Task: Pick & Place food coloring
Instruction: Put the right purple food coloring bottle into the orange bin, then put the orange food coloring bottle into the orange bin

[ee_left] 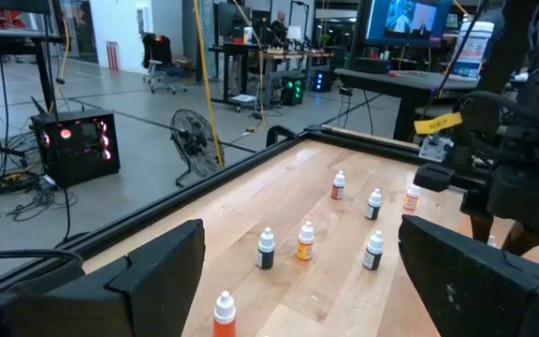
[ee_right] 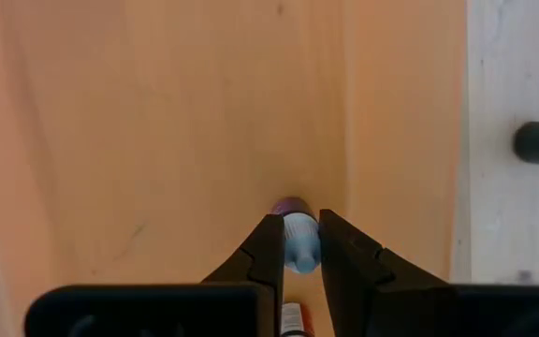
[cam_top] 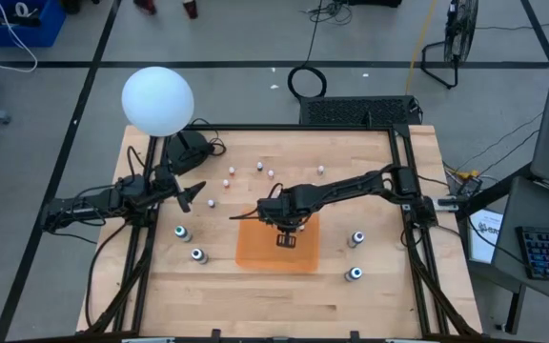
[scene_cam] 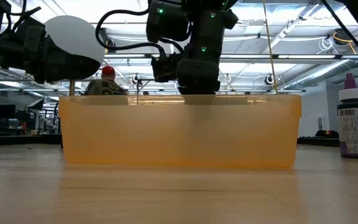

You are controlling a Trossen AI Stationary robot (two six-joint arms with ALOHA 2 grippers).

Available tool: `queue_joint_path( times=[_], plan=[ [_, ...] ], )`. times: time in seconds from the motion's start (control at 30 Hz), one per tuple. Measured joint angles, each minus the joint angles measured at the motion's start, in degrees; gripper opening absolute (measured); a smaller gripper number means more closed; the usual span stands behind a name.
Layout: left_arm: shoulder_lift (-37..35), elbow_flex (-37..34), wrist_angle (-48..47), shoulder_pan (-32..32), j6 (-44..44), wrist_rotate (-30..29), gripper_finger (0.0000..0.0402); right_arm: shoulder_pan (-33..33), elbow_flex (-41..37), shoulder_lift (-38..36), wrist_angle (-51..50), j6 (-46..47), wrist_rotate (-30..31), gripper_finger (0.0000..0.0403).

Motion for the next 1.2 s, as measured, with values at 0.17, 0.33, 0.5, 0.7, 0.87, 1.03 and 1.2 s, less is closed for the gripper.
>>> queue_joint_path(
  times=[0.17, 0.33, 0.5, 0.7, 0.87, 1.03, 1.2],
  plan=[
    [0.0, 0.0, 0.0, 0.0, 0.0, 0.0, 0.0353, 0.1, 0.0, 0.2, 0.2, 0.3, 0.0, 0.0045],
    [0.0, 0.0, 0.0, 0.0, 0.0, 0.0, 0.0353, 0.3, -0.2, -0.9, 0.3, 2.5, 0.0, 0.0116],
    [0.0, 0.0, 0.0, 0.0, 0.0, 0.0, 0.0353, 0.7, -0.2, -3.6, -0.5, 3.5, -0.2, 0.0163],
    [0.0, 0.0, 0.0, 0.0, 0.0, 0.0, 0.0353, 0.9, -0.2, -9.1, -7.6, 5.5, 0.3, 0.0175],
    [0.0, 0.0, 0.0, 0.0, 0.0, 0.0, 0.0353, 0.5, -0.2, -14.2, -19.8, 10.3, 5.6, 0.0165],
    [0.0, 0.0, 0.0, 0.0, 0.0, 0.0, 0.0353, 0.4, -1.4, -18.7, -28.3, 14.8, 15.1, 0.0166],
    [0.0, 0.0, 0.0, 0.0, 0.0, 0.0, 0.0353, -1.6, -9.4, -24.3, -24.8, 16.8, 16.0, 0.0165]
  ],
)
